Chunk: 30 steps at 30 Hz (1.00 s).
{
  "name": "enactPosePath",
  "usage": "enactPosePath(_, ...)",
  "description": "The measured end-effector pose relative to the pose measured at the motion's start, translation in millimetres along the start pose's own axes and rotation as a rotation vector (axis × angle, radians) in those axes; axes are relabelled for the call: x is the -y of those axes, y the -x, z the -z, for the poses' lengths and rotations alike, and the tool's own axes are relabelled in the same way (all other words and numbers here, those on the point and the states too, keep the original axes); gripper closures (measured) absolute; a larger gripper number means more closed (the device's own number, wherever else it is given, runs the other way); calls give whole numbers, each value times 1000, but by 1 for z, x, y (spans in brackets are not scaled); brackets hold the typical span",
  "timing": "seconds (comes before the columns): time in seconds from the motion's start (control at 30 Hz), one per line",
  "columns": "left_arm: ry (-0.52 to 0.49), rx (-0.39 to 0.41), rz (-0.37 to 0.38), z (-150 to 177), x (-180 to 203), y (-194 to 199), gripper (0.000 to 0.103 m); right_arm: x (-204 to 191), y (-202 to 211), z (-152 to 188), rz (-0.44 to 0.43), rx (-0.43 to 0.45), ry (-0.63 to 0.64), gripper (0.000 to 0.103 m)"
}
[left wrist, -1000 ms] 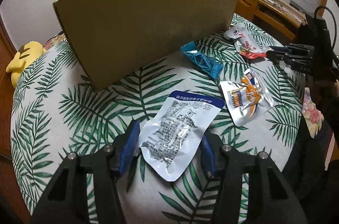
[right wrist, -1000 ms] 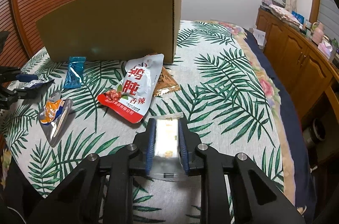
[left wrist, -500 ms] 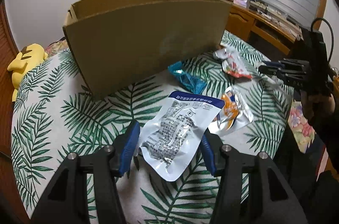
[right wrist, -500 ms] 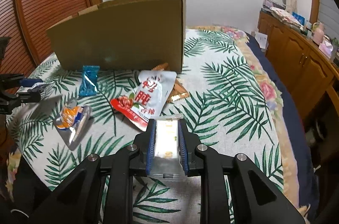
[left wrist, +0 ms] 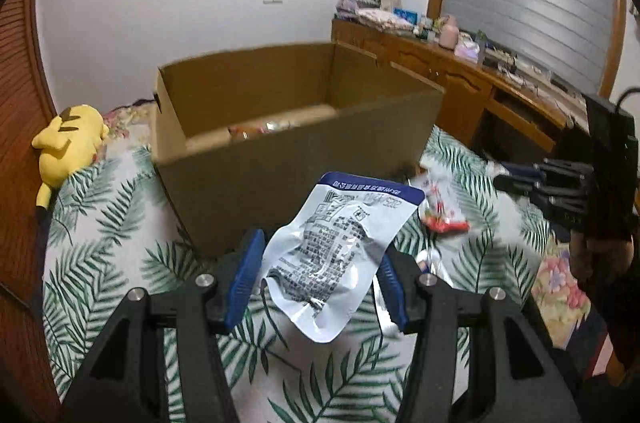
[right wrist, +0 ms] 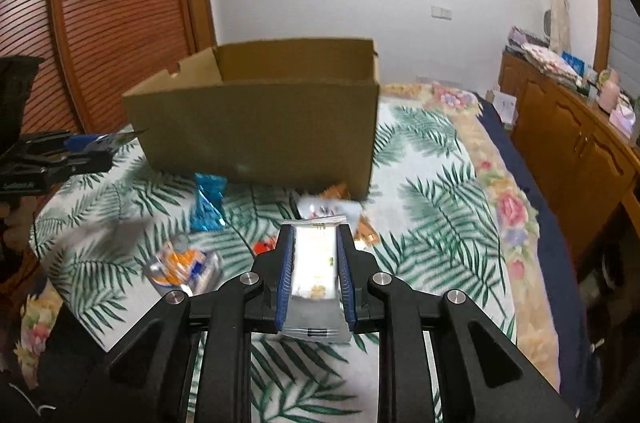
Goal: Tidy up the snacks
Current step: 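Carry the clear bar pack over the box with the right tool while the left tool holds the silver pouch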
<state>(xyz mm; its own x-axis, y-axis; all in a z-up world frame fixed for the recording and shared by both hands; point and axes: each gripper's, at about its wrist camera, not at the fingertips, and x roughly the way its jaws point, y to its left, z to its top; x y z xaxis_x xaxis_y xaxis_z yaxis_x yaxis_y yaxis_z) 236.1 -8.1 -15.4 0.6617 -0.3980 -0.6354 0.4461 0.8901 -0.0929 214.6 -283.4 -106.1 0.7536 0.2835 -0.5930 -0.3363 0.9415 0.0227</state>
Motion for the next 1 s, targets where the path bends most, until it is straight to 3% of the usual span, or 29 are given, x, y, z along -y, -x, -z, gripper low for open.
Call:
enactPosePath(0.53,49,121,-68,-52,-20,11,49,-28,-6,-69,-47,94,98,84)
enactPosePath(1.0,56,146,-97,-98,-39,-6,49,-37,-30,-126,-85,137,134,84)
